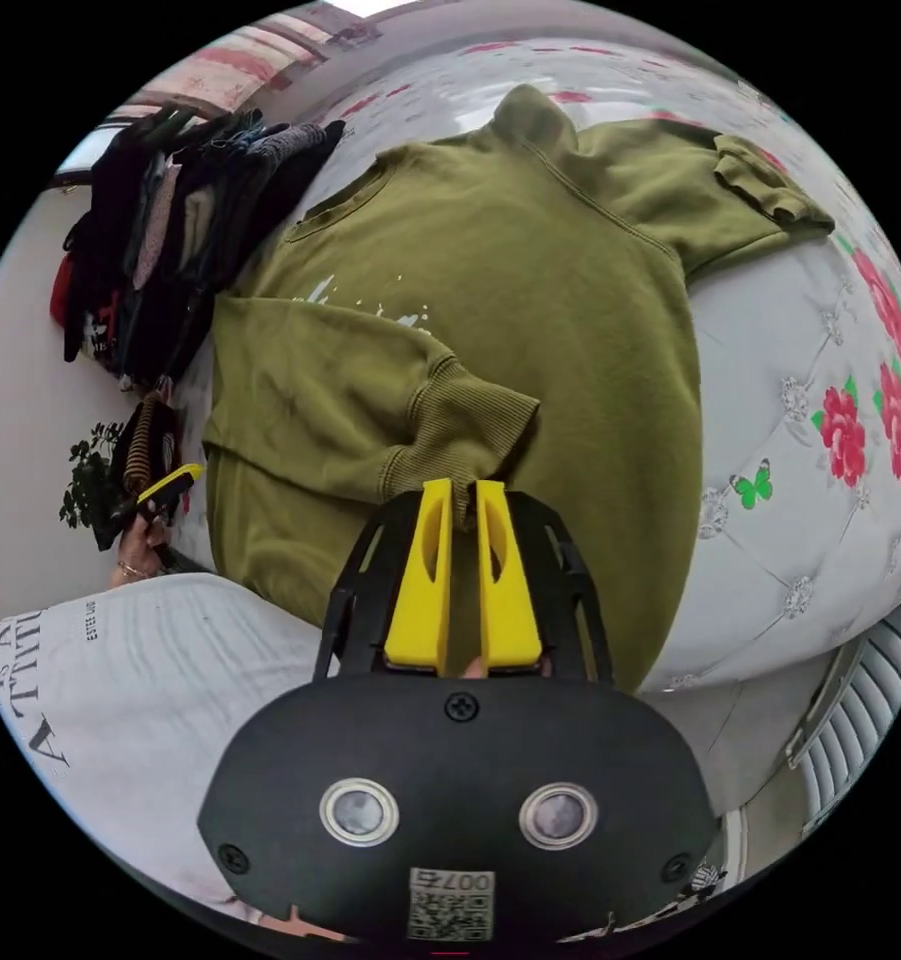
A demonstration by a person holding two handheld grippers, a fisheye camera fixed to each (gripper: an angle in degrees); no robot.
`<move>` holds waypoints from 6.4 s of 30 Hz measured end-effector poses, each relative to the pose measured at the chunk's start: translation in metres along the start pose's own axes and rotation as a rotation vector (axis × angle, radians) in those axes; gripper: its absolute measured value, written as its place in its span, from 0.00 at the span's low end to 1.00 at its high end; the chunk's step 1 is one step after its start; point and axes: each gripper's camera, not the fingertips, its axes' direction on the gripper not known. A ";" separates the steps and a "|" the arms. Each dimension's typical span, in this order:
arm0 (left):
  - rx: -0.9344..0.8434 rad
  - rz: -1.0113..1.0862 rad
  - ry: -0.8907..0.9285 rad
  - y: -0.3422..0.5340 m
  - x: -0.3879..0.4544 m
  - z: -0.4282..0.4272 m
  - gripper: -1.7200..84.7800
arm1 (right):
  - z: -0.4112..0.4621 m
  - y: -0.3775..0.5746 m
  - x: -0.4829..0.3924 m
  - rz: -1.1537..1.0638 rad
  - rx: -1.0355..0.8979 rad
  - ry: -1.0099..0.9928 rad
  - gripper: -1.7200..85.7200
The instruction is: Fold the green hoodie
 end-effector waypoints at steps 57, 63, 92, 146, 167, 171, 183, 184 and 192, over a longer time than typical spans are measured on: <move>0.178 -0.170 0.090 0.001 -0.131 -0.037 0.07 | 0.010 0.088 -0.359 -0.931 -0.013 -0.379 0.06; 0.126 -0.222 0.075 0.047 -0.132 -0.029 0.08 | 0.013 0.039 -0.263 -0.526 0.150 -0.052 0.09; -0.119 0.073 -0.043 -0.097 -0.009 0.039 0.01 | -0.012 -0.094 -0.103 -0.244 0.254 0.094 0.05; 0.139 -0.304 0.243 0.078 -0.111 -0.031 0.14 | -0.096 0.091 -0.005 -0.084 0.157 -0.180 0.10; 0.068 -0.067 0.520 0.084 -0.135 -0.045 0.07 | -0.109 0.093 0.025 -0.107 0.090 -0.032 0.13; 0.105 -0.152 0.631 0.098 -0.151 -0.047 0.07 | -0.064 0.092 0.042 -0.055 -0.052 -0.067 0.13; 0.393 -0.157 0.871 -0.010 -0.209 -0.117 0.06 | -0.171 0.006 0.028 -0.273 0.292 -0.389 0.02; 0.398 -0.180 0.866 -0.021 -0.214 -0.117 0.06 | -0.187 -0.014 0.033 -0.242 0.381 -0.412 0.03; 0.555 -0.598 0.680 -0.104 -0.251 -0.084 0.08 | -0.137 -0.111 0.065 0.076 0.401 -0.333 0.10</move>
